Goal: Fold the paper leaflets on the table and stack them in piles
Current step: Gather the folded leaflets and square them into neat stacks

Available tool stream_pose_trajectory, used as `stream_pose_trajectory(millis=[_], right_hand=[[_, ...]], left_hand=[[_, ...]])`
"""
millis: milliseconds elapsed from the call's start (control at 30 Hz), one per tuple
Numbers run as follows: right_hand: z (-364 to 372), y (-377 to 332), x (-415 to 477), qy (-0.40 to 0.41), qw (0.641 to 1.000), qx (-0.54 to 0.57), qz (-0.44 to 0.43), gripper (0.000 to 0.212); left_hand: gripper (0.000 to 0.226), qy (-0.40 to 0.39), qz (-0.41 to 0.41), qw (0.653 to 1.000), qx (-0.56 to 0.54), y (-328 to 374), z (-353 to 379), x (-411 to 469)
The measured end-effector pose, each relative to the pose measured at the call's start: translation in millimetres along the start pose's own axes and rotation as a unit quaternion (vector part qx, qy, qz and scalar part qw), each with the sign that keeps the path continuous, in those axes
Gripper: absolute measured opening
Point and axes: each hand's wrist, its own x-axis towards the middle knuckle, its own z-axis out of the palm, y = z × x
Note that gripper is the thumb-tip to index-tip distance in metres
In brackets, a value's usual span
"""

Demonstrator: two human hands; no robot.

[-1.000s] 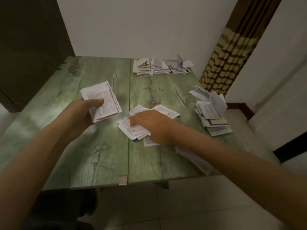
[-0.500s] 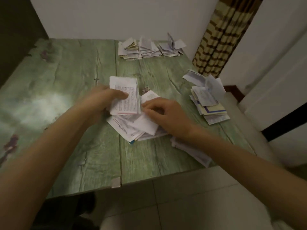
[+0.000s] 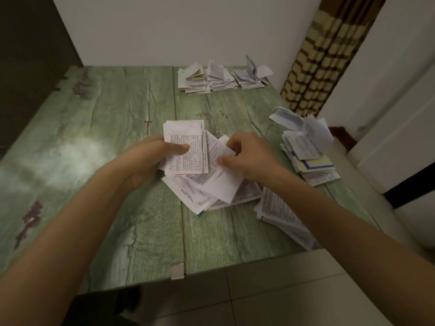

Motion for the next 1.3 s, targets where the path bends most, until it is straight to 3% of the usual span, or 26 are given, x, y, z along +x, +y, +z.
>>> stream_pose_trajectory(millis=[200,533,700,833,967,1167,1300], right_hand=[[4,1,-3,0.103,0.993,0.032,-0.04,0.01],[-2,-9,3,0.028,0.983,0.179,-0.019,0.01],[6,-16,1,0.084,0.945,0.312,0.051,0.021],[3,-15,0,0.036,0.927,0.364,0.083,0.008],[-4,-8,-2,0.004,0.942,0.323,0.087,0.018],[-3,-1,-4,0.055,0.938,0.33,0.087,0.021],[0,-5,-3,0.069,0.934,0.342,0.07,0.02]], left_hand=[[0.012,-0.033,0.005,0.999,0.009,1,-1,-2],[0.018,-0.025,0.089,0.996,-0.007,0,5,-5],[0.02,-0.021,0.115,0.993,-0.01,-3,15,-5],[0.02,0.011,0.117,0.993,-0.018,-7,10,-2],[0.022,0.025,0.111,0.992,-0.049,-10,4,2],[0.022,0.011,0.094,0.994,-0.057,-9,3,1],[0.037,0.026,0.086,0.993,-0.073,-9,4,1]])
